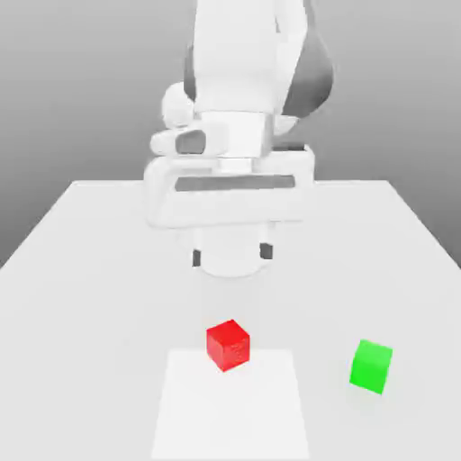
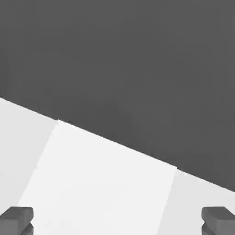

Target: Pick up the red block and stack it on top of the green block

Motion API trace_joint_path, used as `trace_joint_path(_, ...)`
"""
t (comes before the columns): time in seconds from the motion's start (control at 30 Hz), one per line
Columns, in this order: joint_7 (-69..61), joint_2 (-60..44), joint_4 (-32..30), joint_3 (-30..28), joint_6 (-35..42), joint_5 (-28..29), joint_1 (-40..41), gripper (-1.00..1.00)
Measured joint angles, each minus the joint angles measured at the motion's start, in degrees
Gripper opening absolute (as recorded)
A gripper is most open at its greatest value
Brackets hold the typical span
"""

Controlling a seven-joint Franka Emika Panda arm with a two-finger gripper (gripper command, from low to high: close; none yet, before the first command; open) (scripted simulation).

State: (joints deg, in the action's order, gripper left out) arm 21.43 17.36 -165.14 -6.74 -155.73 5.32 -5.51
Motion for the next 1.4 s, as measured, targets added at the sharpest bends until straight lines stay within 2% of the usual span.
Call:
trace_joint_path(0.1, -5.5, -10.2, -4.0, -1.4, -7.8, -1.1, -0.9, 0.0)
trace_joint_path(0.2, -7.6, -16.8, -4.0, -1.4, -13.2, -2.8, -1.4, 0.0)
trace_joint_path(0.37, -11.5, -25.4, -3.2, 4.0, -20.7, -7.9, 2.6, 0.0)
trace_joint_path(0.4, -11.8, -26.6, -3.1, 5.1, -21.7, -8.3, 3.7, -1.0)
trace_joint_path(0.63, -11.7, -26.7, -3.1, 5.5, -21.8, -8.1, 4.1, -1.0)
trace_joint_path(0.8, -8.1, -19.4, -3.8, 2.9, -15.4, -3.4, 2.8, -1.0)
trace_joint_path(1.0, -7.9, -10.1, -5.2, 2.9, -7.3, -3.4, 2.5, -1.0)
trace_joint_path(1.4, 13.1, -11.5, 2.4, 12.6, -1.2, -9.1, -5.0, -1.0)
